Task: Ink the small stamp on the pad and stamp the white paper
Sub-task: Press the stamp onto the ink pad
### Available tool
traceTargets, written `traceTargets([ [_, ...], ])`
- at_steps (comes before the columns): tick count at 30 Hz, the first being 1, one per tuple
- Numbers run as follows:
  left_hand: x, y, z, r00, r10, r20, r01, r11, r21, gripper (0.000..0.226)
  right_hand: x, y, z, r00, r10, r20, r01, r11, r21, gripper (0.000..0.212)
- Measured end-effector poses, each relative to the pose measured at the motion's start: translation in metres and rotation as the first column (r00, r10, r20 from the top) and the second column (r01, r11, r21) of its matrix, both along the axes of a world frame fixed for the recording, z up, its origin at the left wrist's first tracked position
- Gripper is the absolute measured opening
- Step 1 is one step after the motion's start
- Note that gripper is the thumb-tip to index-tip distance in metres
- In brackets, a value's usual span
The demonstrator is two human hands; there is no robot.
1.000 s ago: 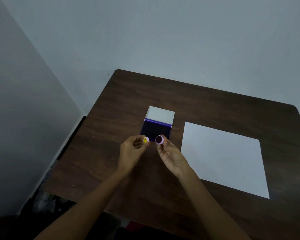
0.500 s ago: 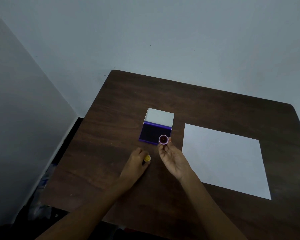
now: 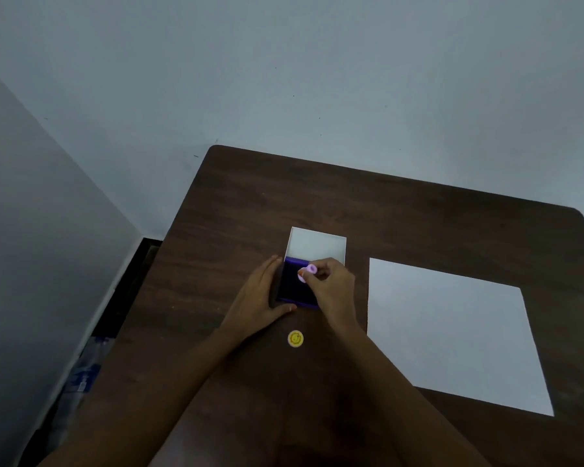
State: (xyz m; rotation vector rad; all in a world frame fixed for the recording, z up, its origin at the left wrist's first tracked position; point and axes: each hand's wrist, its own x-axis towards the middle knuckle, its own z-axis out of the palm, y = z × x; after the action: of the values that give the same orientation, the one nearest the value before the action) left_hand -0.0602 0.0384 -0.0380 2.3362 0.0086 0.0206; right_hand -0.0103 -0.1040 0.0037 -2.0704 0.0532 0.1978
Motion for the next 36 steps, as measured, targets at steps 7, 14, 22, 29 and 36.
traceTargets([
  [7,0.012,0.004,-0.019,0.992,-0.128,-0.003,0.126,0.975,0.182,0.095,0.013,0.019,-0.012,0.99,0.121,0.077,-0.111,0.986,-0.128,0.014],
  [14,0.014,0.006,-0.027,0.989,-0.147,0.026,0.137,0.961,0.241,0.09,0.01,0.025,-0.021,0.979,0.178,0.096,-0.159,0.971,-0.179,0.011],
  [22,0.015,0.005,-0.029,0.989,-0.144,0.032,0.132,0.962,0.239,0.089,0.008,0.03,-0.023,0.981,0.162,0.109,-0.138,0.969,-0.205,0.015],
  [29,0.014,0.003,-0.027,0.99,-0.133,0.05,0.119,0.968,0.22,0.087,0.007,0.028,-0.025,0.973,0.162,0.161,-0.135,0.976,-0.17,0.012],
  [36,0.014,0.002,-0.026,0.991,-0.127,0.051,0.114,0.971,0.209,0.087,0.007,0.027,-0.029,0.973,0.158,0.171,-0.133,0.98,-0.149,0.013],
])
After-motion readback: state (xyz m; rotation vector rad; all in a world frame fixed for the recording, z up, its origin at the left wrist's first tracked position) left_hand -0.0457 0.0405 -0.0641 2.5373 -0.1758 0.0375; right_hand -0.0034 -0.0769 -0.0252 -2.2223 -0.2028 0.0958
